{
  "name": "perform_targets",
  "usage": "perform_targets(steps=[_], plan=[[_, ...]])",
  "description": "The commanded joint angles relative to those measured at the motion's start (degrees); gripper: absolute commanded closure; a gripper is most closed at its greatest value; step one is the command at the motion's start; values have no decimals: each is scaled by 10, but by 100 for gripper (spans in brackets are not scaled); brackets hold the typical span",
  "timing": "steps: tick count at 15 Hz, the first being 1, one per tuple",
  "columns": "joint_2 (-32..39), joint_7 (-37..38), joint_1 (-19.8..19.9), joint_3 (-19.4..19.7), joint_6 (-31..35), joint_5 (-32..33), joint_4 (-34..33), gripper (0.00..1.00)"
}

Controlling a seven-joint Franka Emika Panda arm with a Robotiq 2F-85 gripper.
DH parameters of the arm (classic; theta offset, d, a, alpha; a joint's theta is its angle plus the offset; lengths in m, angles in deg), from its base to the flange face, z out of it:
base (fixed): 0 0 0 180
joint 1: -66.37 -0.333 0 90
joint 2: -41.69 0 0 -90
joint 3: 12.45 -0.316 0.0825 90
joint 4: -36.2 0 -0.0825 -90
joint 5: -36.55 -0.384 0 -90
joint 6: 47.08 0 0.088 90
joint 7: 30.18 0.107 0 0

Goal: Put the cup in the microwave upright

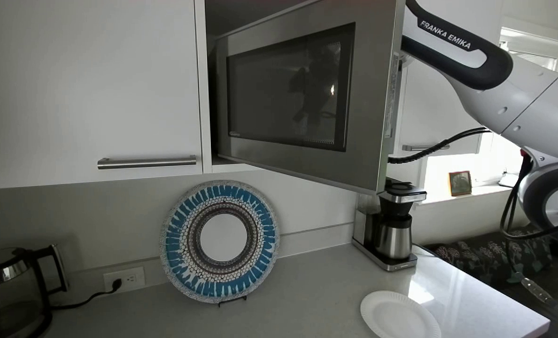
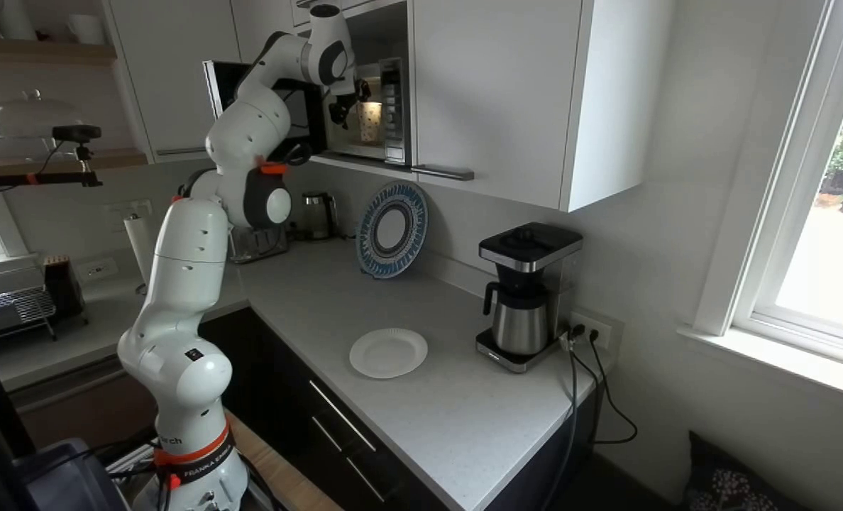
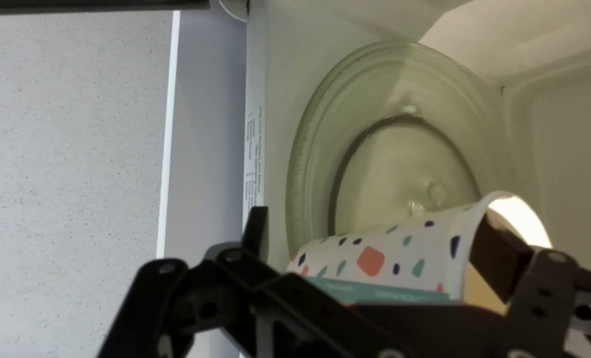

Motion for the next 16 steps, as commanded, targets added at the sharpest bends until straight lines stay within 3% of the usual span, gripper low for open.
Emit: perform_targets(steps=[1, 10, 16], plan=[[4, -4, -12, -6, 10, 1, -23, 0], [-5, -50, -44, 0, 18, 66, -17, 0], [-2, -144, -51, -7, 27, 90, -20, 0]])
